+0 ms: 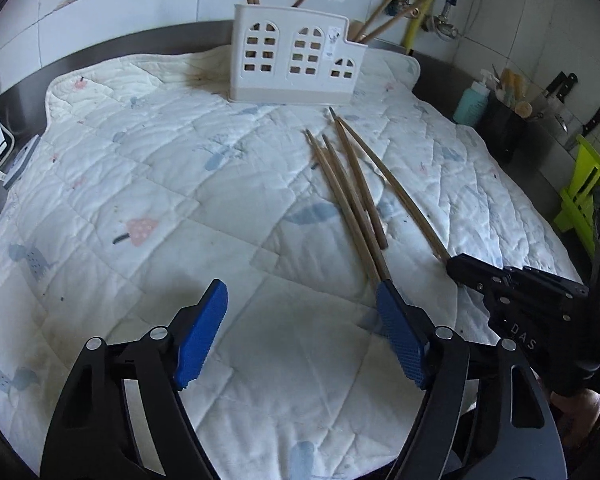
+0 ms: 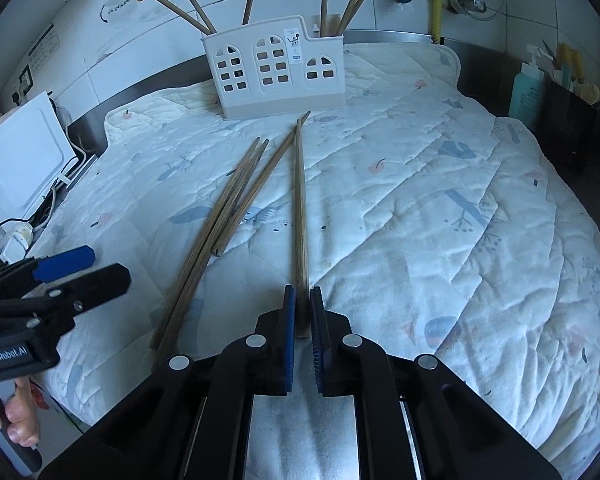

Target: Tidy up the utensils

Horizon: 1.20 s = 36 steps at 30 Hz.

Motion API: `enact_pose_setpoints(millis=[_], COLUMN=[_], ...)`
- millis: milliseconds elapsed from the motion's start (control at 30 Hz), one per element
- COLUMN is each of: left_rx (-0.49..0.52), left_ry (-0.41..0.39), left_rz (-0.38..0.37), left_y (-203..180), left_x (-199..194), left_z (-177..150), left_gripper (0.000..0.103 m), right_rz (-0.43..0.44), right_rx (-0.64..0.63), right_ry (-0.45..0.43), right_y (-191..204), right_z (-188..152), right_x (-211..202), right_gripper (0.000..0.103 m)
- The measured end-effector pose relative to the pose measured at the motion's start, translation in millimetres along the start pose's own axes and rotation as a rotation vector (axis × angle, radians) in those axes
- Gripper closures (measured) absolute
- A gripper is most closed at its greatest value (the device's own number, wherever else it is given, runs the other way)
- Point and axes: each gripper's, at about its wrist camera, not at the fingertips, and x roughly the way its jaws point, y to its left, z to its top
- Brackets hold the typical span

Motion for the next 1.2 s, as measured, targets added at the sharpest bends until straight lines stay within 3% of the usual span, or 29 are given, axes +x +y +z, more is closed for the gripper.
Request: enact_pose_setpoints(millis=[200, 467, 667, 1067, 1200], left_rx=[0.032, 0.002, 0.011, 0.078, 0.097], left_ry=[0.023, 0.023, 0.024, -0.012, 0.002], left_rz=[0.005, 0.019, 0.014, 0.133, 0.142], left_y=[-20.7, -18.2, -21.0, -28.2, -40.3], left_x=[11.3, 16.8, 18.8, 21.2, 28.5], left_z=[-5.6, -5.0, -4.2, -1.6, -4.9], left_gripper=[0.034, 0.044, 0.044, 0.045, 0.053], right_rz=[0.022, 0.04, 0.044, 0.035, 0.025], right_rx=[0.008, 0.012, 0.015, 0.003, -0.015], right_ry=[-0.005, -0.008, -0.009, -0.012, -0.017], right_y=[-2.3, -5.1, -5.1, -2.9, -0.7], right_z=[-1.0, -1.7, -2.2, -2.5, -3.3], right_x=[-0.6, -1.0, -0.4, -0.4, -0.2], right_gripper=[0.096, 0.096, 0.096, 0.096, 0.096])
